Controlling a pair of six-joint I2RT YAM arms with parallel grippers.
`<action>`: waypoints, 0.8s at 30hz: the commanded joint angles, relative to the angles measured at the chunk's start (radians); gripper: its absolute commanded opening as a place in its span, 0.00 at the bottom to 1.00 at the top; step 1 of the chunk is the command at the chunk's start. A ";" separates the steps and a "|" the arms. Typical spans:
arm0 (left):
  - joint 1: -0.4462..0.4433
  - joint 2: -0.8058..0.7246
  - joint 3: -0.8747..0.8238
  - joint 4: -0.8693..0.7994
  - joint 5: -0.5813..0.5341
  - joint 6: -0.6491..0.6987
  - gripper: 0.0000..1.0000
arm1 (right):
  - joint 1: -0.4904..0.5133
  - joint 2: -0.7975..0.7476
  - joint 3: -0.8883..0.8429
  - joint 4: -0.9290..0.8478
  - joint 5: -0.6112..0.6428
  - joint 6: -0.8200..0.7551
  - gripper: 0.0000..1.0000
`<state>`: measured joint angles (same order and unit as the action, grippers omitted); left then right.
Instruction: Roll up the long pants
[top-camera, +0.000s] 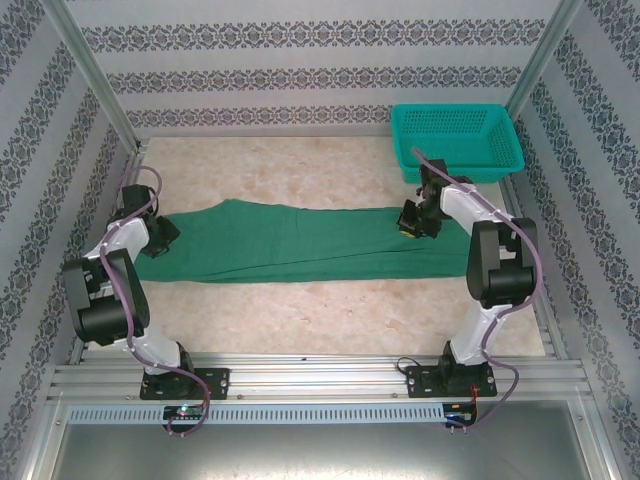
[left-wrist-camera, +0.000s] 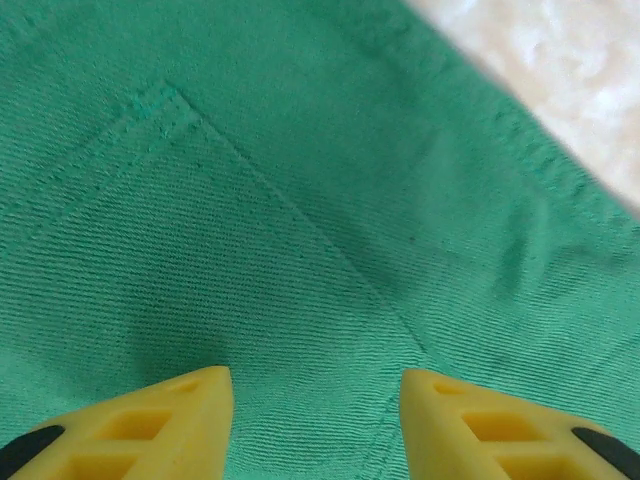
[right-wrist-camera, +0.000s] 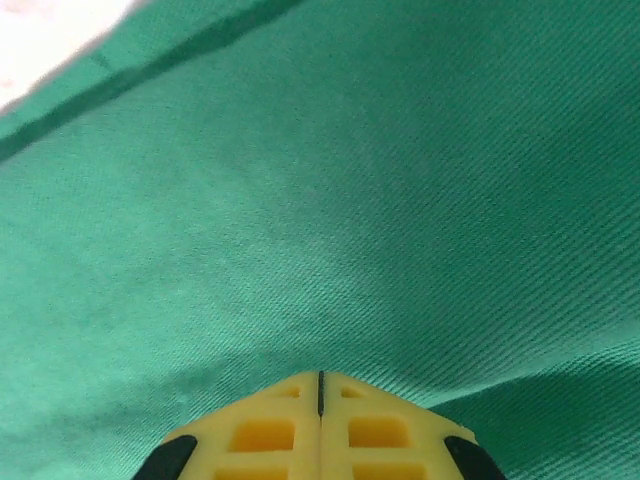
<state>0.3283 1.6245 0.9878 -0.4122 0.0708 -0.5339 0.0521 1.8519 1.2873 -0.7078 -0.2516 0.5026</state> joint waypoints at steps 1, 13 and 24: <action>0.004 0.035 0.009 -0.011 0.017 0.008 0.48 | -0.008 0.047 0.018 -0.041 0.012 0.012 0.00; 0.061 0.040 -0.085 0.015 -0.034 -0.042 0.48 | -0.094 0.197 0.152 -0.229 0.189 -0.018 0.00; 0.128 0.092 -0.142 0.113 0.123 -0.086 0.45 | -0.255 0.258 0.230 -0.266 0.236 -0.046 0.00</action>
<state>0.4488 1.6554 0.8783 -0.3107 0.1654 -0.5995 -0.1673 2.0735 1.4990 -0.9390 -0.0864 0.4717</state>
